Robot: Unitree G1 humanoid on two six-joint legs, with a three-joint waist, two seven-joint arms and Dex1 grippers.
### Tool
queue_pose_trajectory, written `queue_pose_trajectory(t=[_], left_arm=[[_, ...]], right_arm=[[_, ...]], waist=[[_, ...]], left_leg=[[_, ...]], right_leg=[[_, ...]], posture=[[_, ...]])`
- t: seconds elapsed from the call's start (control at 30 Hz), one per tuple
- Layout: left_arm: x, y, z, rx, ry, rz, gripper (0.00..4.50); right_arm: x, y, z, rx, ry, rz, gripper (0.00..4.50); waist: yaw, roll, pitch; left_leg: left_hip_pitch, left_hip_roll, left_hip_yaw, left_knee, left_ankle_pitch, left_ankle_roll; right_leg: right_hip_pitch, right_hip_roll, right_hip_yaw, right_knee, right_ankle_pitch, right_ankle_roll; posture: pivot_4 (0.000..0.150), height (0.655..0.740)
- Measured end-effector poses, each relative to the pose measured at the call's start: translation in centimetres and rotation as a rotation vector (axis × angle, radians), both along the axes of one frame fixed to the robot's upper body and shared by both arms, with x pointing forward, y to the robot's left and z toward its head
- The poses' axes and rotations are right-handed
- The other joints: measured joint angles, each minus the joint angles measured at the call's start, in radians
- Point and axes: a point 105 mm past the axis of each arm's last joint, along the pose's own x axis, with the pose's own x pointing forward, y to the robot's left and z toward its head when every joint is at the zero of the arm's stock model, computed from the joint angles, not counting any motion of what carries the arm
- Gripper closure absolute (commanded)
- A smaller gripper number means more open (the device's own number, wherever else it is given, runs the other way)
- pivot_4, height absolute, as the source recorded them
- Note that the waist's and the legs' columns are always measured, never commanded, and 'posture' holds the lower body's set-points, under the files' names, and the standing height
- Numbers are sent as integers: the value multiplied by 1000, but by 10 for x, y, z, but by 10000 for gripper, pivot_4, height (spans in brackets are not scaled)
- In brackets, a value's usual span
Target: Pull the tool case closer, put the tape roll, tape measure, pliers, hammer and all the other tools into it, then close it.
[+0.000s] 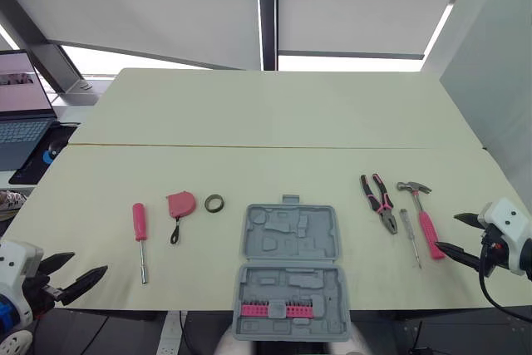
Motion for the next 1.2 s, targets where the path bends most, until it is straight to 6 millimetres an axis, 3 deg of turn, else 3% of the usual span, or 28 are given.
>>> queue_pose_trajectory(t=[0.33, 0.5, 0.67, 0.9, 1.07, 1.2], left_arm=[[-3, 3, 1, 20, -6, 31, 0], [-2, 2, 5, 40, -16, 23, 0], [16, -22, 18, 83, -39, -112, 0], [42, -52, 28, 145, -16, -317, 0], [63, -83, 30, 200, -7, -546, 0], [82, -104, 32, 201, -20, -666, 8365]], right_arm=[[14, 11, -1, 83, -3, 15, 267], [14, 31, 2, 95, 16, 124, 267], [32, 89, 33, 91, -80, 376, 267], [24, 163, 50, 168, -90, 660, 267], [20, 177, 48, 176, -81, 701, 267], [16, 184, 45, 187, -75, 702, 0]], waist=[[0, 0, 0], [0, 0, 0], [-2, 1, 0], [4, 0, 0], [10, 0, 0], [9, 0, 0]], left_leg=[[0, 0, 0, 0, 0, 0], [0, 0, 0, 0, 0, 0], [0, 1, 0, 0, 0, 0], [-2, 0, -1, 0, 0, 0], [-3, -1, -2, 0, 0, 0], [-3, 0, -2, 0, 0, 0]], right_leg=[[0, 0, 0, 0, 0, 0], [0, 0, 0, 0, 0, 0], [0, 0, -1, 1, 0, 0], [-1, -1, -2, -1, 0, 0], [-2, -1, -2, -1, 0, 0], [-2, 0, -2, 0, 0, 0]], posture=[[1500, 7400], [1500, 7400], [1500, 7400], [1500, 7400], [1500, 7400], [1500, 7400]])
